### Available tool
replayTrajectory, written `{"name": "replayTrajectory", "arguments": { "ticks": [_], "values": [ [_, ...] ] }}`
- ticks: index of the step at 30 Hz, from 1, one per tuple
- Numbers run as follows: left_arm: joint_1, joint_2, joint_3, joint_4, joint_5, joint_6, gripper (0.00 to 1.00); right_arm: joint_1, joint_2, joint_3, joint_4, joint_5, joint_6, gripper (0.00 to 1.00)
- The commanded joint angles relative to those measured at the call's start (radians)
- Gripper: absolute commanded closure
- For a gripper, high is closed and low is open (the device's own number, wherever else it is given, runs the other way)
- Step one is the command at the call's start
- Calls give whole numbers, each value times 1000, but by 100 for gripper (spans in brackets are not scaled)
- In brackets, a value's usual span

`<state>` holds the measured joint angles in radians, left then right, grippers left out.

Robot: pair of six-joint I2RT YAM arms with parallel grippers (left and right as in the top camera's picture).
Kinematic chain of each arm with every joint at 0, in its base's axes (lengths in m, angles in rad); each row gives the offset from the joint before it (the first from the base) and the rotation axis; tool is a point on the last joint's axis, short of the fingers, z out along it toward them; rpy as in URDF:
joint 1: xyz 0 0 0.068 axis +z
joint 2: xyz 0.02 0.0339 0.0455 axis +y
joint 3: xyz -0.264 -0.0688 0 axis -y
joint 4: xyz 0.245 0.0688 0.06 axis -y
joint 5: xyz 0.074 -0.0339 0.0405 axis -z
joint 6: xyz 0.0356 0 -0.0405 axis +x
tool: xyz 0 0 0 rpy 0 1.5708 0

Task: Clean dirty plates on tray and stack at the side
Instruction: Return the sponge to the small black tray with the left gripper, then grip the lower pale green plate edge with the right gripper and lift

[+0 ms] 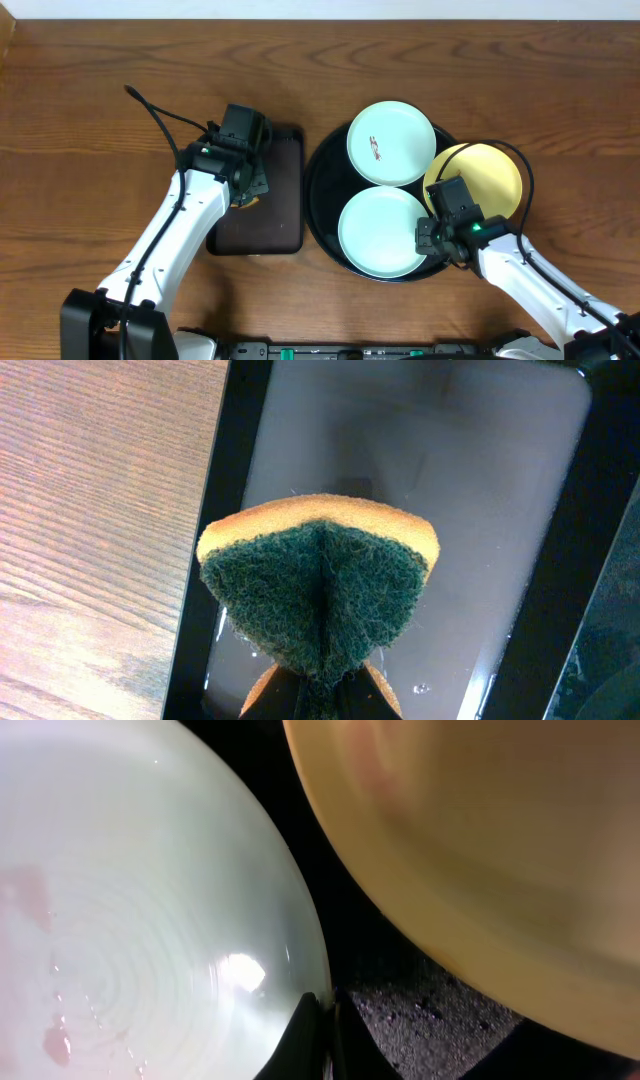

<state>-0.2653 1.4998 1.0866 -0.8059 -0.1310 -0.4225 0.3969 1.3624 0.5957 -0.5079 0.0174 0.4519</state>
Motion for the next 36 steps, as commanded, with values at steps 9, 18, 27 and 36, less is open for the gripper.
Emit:
{"name": "replayTrajectory", "arguments": {
  "ticks": [9,18,27,36],
  "values": [
    [2,1,0,-9,-20,-9,92,9,-54,203,-156,160,-122,99],
    [2,1,0,-5,-20,-9,92,11,-56,352,-277,264,-199,99],
    [2,1,0,-4,-20,-9,92,135,-56,538,-425,504,-245,99],
    [2,1,0,8,-20,-9,91,452,-55,543,-444,987,-243,99]
  ]
}}
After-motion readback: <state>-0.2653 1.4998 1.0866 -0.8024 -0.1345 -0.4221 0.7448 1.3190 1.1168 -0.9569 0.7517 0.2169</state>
